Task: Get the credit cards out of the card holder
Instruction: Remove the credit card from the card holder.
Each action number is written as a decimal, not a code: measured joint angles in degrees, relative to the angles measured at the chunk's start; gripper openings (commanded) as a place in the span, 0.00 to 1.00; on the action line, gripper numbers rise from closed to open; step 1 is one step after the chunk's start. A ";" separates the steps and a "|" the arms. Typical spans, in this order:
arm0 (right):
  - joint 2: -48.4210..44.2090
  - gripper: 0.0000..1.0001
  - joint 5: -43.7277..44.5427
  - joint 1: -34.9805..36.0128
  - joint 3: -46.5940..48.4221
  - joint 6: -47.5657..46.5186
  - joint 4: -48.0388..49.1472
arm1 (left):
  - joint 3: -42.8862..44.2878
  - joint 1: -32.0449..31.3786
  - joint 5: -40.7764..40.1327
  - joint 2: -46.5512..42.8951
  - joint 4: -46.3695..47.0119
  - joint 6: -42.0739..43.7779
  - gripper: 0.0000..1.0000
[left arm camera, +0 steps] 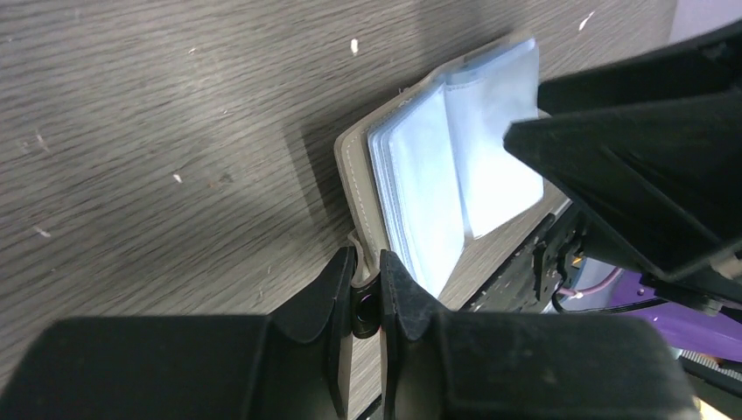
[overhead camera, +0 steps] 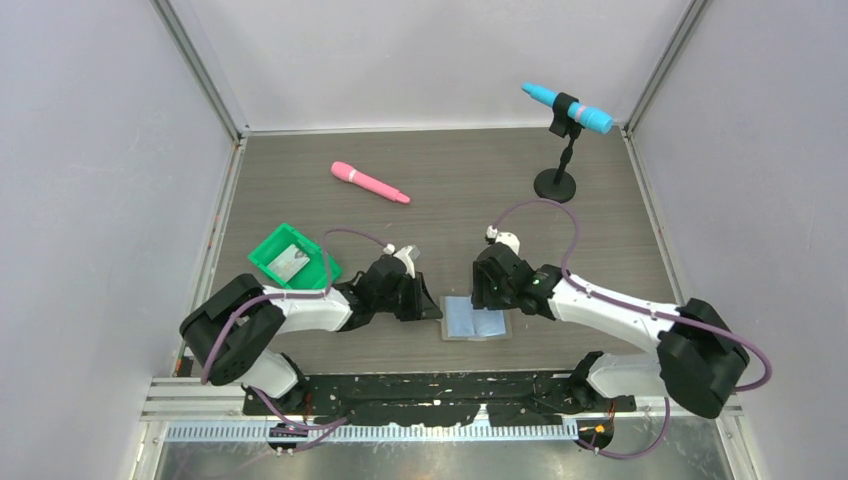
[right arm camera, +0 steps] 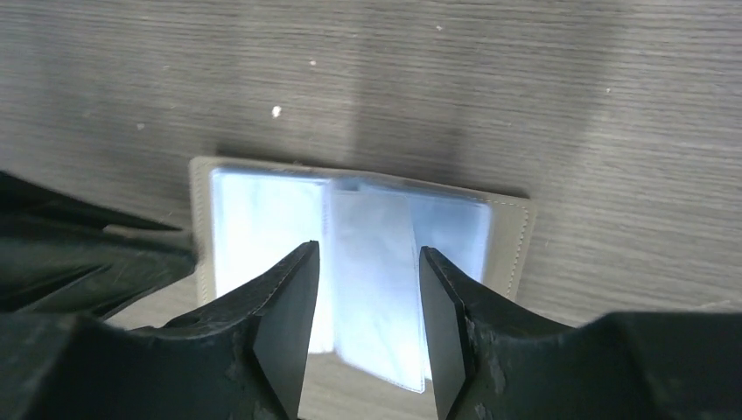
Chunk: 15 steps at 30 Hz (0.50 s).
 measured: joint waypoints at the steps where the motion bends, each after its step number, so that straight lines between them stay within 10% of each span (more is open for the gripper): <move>1: -1.18 0.54 0.02 0.31 0.20 0.26 -0.92 | -0.04 0.00 0.02 0.00 0.63 -0.26 0.02; 15: -1.11 0.58 2.34 9.90 6.80 6.05 -4.26 | -1.46 -0.15 -0.37 -0.68 2.69 -2.64 0.02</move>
